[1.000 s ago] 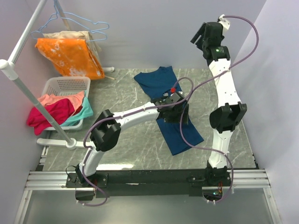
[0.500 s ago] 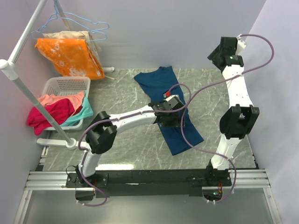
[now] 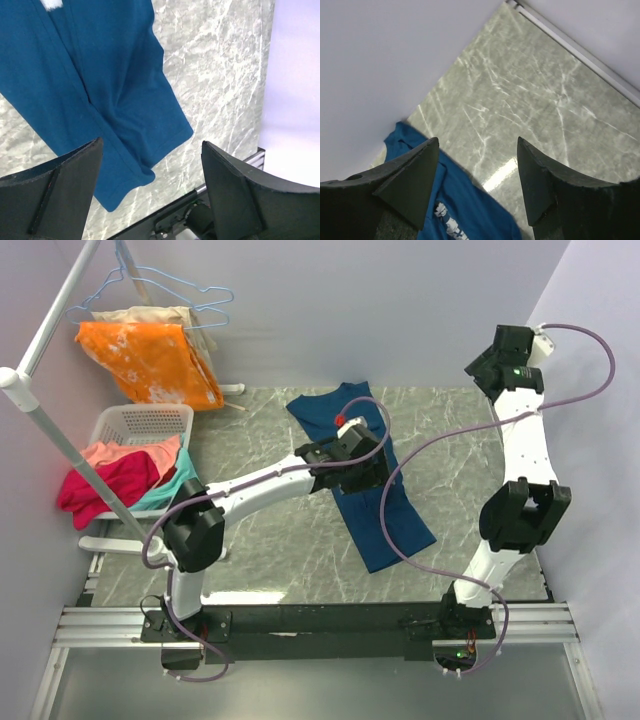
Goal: Fold and stack the t-shirts
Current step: Fold the tshirt
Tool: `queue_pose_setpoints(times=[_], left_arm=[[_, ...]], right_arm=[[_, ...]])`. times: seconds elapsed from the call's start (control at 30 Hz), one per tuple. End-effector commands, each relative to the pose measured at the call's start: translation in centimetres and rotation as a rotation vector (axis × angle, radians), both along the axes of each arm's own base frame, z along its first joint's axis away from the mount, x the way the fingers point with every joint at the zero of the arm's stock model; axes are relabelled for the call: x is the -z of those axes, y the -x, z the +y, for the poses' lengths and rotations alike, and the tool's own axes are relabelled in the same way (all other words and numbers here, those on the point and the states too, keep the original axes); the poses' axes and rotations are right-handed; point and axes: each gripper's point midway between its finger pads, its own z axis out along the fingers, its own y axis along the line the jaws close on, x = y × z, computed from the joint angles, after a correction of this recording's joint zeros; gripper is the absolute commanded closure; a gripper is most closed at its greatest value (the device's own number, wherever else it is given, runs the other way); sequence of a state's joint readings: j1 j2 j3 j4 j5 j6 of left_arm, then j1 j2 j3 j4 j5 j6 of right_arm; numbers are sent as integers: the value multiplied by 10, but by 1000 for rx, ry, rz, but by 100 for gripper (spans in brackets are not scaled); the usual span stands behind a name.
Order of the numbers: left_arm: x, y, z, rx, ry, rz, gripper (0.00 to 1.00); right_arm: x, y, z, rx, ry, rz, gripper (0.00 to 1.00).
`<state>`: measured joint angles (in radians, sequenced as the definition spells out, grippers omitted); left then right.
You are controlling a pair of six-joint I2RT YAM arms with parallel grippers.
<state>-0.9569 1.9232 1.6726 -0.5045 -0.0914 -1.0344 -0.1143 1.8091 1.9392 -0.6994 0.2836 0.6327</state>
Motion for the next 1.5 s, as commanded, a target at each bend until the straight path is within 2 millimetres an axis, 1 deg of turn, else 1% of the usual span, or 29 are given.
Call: queue_pose_setpoints(times=[0.0, 0.03, 0.1, 0.13, 0.17, 0.23, 0.37, 0.4, 0.47, 0.5, 0.53, 0.57, 0.6, 0.7, 0.8, 0.93, 1.07, 1.1, 1.27, 1.37, 1.4, 1.43, 1.47], left_arm=[[-9, 5, -23, 27, 84, 61, 17], [-7, 14, -27, 46, 80, 91, 18], [-8, 21, -38, 51, 71, 123, 18], [-5, 30, -43, 67, 55, 133, 18], [1, 38, -40, 55, 17, 171, 17], [8, 47, -44, 54, 2, 207, 17], [27, 58, -36, 23, -40, 276, 17], [34, 63, -32, 17, -55, 298, 17], [42, 68, -30, 2, -63, 328, 17], [50, 72, -26, -6, -80, 350, 16], [53, 75, -25, -15, -80, 364, 16], [55, 76, -25, -18, -81, 369, 17], [60, 78, -23, -27, -89, 378, 17], [69, 78, -23, -47, -96, 390, 16], [76, 78, -32, -48, -84, 403, 17], [86, 79, -36, -66, -95, 426, 17], [96, 87, -38, -74, -97, 463, 17], [101, 89, -38, -72, -105, 473, 17], [110, 85, -43, -63, -147, 459, 17], [118, 84, -38, -52, -215, 451, 17], [127, 87, -34, -45, -248, 462, 17], [133, 91, -22, -39, -306, 470, 17], [138, 94, -15, -35, -336, 477, 16]], right_arm=[[-39, 16, 2, -12, -12, -89, 30], [-44, 17, 1, -14, -7, -95, 30], [-56, 19, 1, -25, 3, -115, 30], [-58, 19, 2, -32, 0, -116, 29], [-60, 20, 3, -37, -2, -114, 29], [-64, 21, 7, -52, -15, -123, 30], [-72, 28, 10, -59, -20, -146, 29], [-71, 30, 10, -61, -20, -146, 29], [-73, 34, 11, -65, -19, -150, 29], [-70, 35, 12, -67, -20, -142, 30], [-70, 36, 12, -67, -22, -143, 30], [-72, 38, 13, -71, -21, -152, 29], [-67, 38, 14, -77, -26, -142, 30], [-64, 41, 17, -89, -33, -134, 29], [-63, 42, 19, -97, -38, -132, 29], [-60, 44, 20, -100, -43, -125, 29], [-58, 43, 21, -105, -49, -120, 30], [-58, 43, 21, -106, -48, -121, 30], [-55, 43, 25, -117, -65, -118, 30], [-53, 44, 25, -117, -65, -119, 30], [-51, 43, 25, -120, -69, -118, 30], [-51, 44, 25, -117, -71, -119, 30], [-52, 43, 26, -117, -74, -128, 30]])
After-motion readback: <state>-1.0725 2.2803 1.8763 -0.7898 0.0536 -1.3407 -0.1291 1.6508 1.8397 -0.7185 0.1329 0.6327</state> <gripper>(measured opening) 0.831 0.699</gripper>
